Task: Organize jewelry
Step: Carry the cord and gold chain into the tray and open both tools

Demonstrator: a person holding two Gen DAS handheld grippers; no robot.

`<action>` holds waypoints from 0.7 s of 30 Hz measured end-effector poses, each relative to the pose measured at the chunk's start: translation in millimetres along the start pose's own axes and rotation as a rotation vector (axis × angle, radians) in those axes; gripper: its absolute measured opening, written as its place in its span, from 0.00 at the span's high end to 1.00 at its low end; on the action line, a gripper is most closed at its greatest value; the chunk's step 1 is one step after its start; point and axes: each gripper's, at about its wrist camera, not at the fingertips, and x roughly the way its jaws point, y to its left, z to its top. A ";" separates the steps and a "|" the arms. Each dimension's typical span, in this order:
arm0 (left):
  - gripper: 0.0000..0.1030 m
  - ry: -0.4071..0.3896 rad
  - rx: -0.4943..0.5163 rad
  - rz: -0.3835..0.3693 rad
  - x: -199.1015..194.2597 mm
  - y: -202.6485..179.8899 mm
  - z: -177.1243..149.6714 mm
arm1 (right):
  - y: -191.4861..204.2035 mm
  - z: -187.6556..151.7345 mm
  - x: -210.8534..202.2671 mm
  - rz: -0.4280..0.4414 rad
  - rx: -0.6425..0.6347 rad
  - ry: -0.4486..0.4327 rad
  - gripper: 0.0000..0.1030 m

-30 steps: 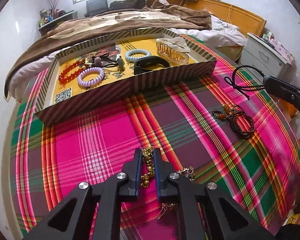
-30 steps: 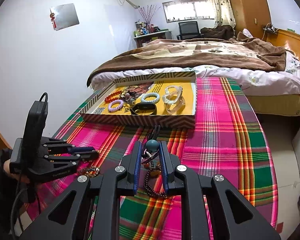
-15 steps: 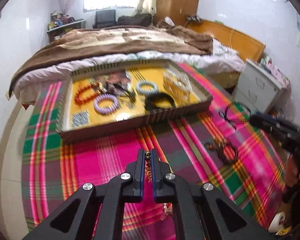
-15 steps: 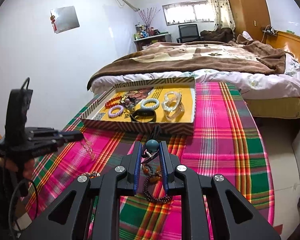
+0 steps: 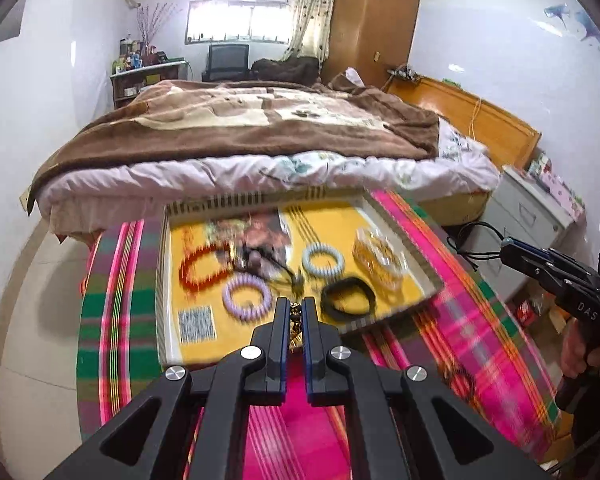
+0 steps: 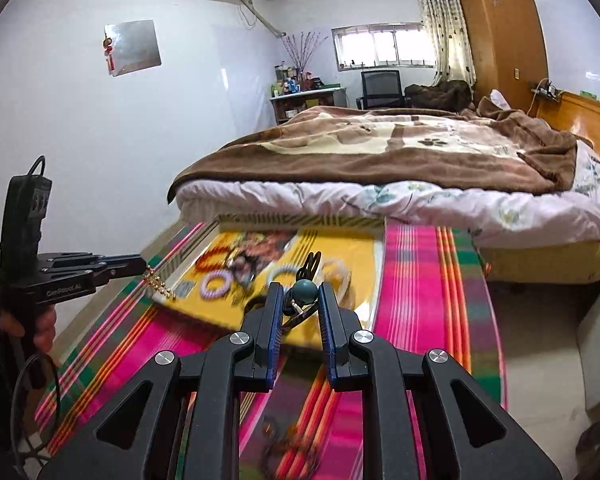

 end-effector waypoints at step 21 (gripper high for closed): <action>0.95 0.116 0.010 0.085 104.2 15.1 -2.1 | -54.2 40.4 183.2 0.011 0.001 0.253 0.82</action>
